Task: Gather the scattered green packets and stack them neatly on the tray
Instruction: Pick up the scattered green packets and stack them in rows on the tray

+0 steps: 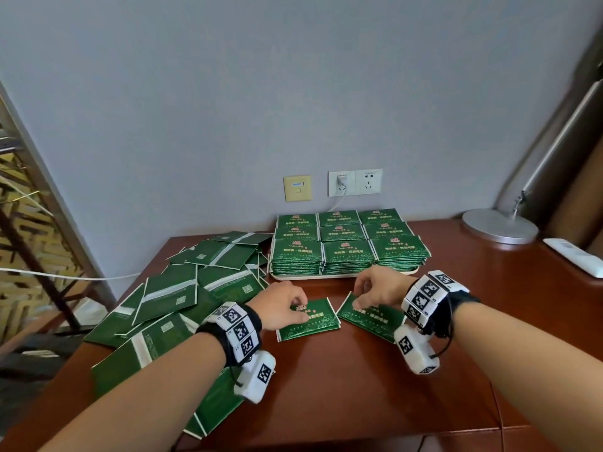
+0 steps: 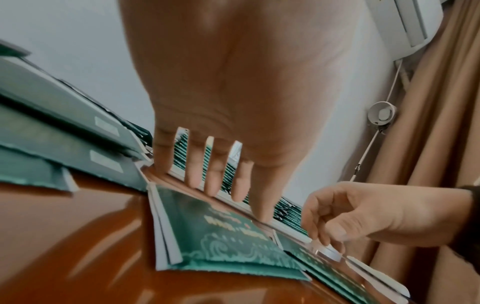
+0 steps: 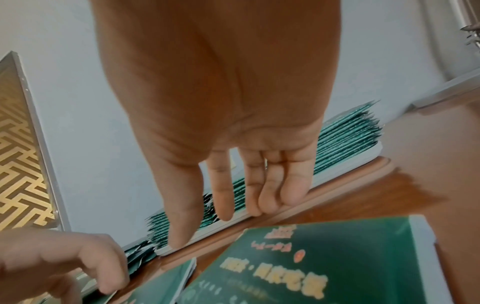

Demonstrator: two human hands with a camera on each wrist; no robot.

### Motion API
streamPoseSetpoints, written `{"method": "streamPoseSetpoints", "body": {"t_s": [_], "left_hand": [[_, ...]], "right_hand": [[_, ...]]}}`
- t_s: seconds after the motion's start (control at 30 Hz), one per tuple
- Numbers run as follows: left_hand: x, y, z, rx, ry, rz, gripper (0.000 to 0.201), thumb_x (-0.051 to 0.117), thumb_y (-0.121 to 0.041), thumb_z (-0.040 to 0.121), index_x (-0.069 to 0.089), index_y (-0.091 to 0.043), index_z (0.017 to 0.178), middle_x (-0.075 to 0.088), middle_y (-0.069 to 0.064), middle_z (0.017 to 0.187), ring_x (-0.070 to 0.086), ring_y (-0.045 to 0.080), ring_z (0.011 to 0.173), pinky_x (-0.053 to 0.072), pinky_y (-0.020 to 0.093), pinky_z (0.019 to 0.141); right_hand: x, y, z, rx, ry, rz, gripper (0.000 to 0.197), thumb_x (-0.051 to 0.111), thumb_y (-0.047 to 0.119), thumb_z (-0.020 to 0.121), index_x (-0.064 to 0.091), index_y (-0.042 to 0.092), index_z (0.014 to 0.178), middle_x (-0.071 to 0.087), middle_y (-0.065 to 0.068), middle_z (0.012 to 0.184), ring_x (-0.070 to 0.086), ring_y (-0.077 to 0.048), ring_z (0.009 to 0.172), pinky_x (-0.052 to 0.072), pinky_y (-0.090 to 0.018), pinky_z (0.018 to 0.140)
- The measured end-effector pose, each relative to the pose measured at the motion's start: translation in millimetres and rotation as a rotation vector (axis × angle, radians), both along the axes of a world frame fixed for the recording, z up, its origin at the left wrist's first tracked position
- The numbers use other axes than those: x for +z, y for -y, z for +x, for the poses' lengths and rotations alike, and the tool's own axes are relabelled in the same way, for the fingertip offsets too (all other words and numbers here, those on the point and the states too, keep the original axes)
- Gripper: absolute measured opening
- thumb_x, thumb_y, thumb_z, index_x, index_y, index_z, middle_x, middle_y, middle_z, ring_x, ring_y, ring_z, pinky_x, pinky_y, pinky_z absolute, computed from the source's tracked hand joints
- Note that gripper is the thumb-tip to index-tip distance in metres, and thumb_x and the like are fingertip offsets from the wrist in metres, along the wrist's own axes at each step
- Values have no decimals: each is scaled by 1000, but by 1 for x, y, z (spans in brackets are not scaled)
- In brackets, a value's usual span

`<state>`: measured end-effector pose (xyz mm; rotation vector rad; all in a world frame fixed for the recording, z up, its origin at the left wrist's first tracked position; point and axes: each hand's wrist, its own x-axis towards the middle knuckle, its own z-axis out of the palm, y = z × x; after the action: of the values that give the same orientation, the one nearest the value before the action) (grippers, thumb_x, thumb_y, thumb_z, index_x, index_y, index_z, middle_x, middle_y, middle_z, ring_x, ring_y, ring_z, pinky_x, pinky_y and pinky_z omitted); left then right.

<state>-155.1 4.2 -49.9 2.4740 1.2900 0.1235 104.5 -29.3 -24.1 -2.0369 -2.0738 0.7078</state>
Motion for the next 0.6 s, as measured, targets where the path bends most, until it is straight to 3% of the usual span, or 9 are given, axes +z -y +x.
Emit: {"method": "streamPoseSetpoints", "body": {"t_s": [0.1,0.17,0.27,0.4,0.47,0.53,0.6], "left_hand": [[-5,-8,0,87,-93,33,54,63,-57,86,57,-26,130,54,-1,126,52,20,116,46,43,100],[-7,-10,0,111,-181,45,64,60,-63,85,53,-24,135,52,1,129,48,23,119,44,44,101],[-8,-10,1,119,-263,58,69,59,-66,83,53,-22,136,50,3,131,45,25,123,42,45,102],[-7,-6,2,145,-269,46,69,66,-65,79,57,-19,129,50,2,126,47,23,118,44,41,100],[-5,-4,3,158,-242,30,64,71,-62,76,57,-19,122,51,1,120,50,21,112,45,39,97],[-1,0,5,166,-209,20,58,74,-57,75,54,-20,115,55,-1,112,53,19,103,47,38,91],[2,2,6,179,-156,-4,54,76,-50,76,49,-21,113,59,-2,103,57,17,92,50,35,84]], "right_hand": [[0,4,5,-50,71,-11,48,80,39,76,61,18,115,62,4,107,59,-16,97,49,-26,82],[2,9,9,-71,102,-47,54,79,37,77,56,13,120,59,6,104,56,-16,97,45,-23,75],[4,14,11,-96,173,-128,51,79,39,76,61,8,113,59,3,94,56,-16,89,42,-23,64],[-4,15,16,-117,230,-157,44,82,43,70,67,8,92,63,1,80,58,-14,73,43,-24,56],[-5,15,18,-127,212,-158,50,82,42,69,68,4,98,68,-3,90,63,-17,82,52,-27,66],[-5,18,19,-143,183,-140,58,83,39,70,66,1,111,69,-9,110,65,-23,101,54,-35,86],[-2,21,19,-162,157,-120,57,83,33,72,61,2,115,66,-9,115,62,-24,103,52,-34,86]]}}
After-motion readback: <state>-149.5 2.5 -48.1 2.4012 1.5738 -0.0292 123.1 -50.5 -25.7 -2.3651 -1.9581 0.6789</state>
